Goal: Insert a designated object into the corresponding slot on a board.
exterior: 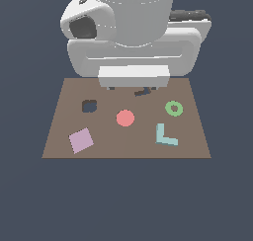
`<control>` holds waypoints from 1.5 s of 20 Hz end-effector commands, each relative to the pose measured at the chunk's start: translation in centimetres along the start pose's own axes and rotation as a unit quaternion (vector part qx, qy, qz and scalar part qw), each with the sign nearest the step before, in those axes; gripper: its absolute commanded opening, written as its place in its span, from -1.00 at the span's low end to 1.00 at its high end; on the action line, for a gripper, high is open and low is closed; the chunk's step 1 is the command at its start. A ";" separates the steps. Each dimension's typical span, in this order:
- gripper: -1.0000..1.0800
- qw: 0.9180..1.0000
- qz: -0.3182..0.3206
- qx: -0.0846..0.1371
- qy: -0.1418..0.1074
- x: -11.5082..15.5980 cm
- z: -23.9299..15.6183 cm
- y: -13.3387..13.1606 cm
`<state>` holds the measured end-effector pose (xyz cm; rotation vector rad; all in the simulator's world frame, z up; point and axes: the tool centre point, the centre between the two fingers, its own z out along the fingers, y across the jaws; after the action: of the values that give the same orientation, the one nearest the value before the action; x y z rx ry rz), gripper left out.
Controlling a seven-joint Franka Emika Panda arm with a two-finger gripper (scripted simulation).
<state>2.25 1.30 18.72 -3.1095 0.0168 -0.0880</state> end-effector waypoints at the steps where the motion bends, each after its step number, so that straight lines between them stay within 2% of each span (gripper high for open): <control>1: 0.92 1.000 0.000 0.000 0.000 0.0 0.0 0.0; 10: 0.92 1.000 0.010 -0.003 -0.004 0.6 2.0 -1.6; 23: 0.92 0.998 0.053 -0.013 -0.019 3.3 10.2 -7.7; 30: 0.92 0.997 0.069 -0.017 -0.025 4.6 13.3 -9.8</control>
<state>7.35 11.10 6.51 -3.1309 0.2216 -0.0089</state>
